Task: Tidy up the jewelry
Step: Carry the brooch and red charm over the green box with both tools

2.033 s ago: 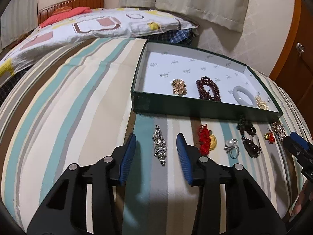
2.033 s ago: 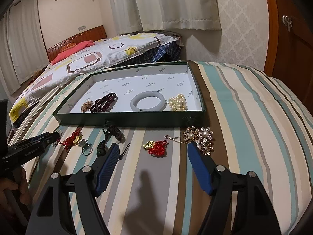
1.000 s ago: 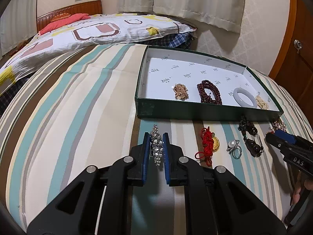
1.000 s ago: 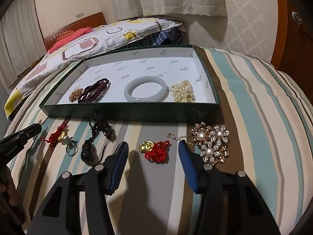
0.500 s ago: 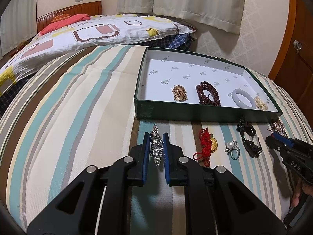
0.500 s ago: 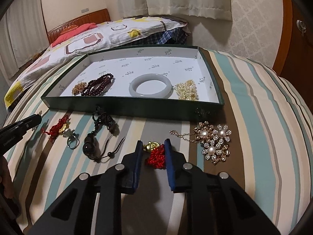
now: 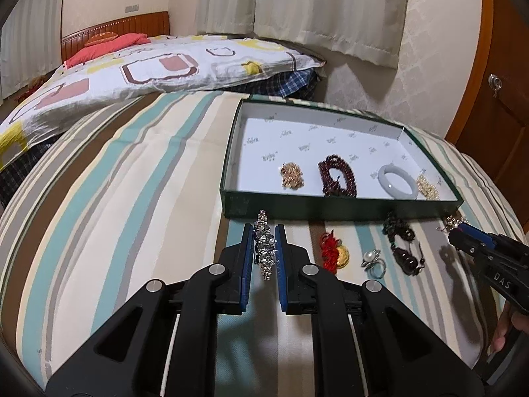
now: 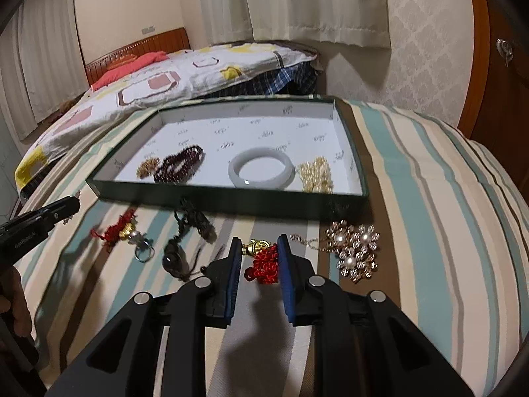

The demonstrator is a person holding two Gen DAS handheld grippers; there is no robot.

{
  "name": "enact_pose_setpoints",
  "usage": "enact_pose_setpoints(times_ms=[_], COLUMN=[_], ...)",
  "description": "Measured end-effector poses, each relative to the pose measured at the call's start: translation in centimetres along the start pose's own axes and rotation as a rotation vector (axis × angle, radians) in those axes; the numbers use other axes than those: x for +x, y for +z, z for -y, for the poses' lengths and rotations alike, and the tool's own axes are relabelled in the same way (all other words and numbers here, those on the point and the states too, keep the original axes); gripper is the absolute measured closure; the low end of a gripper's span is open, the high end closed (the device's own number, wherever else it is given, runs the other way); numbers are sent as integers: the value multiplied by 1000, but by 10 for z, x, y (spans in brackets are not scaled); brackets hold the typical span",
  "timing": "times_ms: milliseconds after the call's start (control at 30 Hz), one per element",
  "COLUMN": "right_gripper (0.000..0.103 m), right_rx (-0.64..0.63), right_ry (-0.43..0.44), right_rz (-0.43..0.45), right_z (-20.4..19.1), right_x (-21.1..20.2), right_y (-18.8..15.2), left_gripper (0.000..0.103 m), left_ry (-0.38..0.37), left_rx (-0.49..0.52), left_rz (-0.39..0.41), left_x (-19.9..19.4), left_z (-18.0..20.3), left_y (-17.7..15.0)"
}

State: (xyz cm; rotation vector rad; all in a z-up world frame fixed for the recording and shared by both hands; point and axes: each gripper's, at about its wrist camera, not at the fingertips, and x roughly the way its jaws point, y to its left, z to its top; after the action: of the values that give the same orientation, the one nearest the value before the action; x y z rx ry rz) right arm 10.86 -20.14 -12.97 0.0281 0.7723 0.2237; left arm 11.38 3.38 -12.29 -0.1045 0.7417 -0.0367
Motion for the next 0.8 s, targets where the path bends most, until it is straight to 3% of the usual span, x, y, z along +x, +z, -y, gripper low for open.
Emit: enact_pose_setpoints(times_ms=[367, 800], right_gripper=[80, 80], right_rx=[6, -2], right_ry=[4, -19], right_rz=[86, 189], right_z=[4, 15], right_x=[-11, 1], right_y=[32, 83], left_gripper=[90, 90], left_ry=[-29, -44], left_rx=[6, 27], left_rz=[76, 149], left_x=[-16, -5], left_z=[11, 28], left_y=[30, 72])
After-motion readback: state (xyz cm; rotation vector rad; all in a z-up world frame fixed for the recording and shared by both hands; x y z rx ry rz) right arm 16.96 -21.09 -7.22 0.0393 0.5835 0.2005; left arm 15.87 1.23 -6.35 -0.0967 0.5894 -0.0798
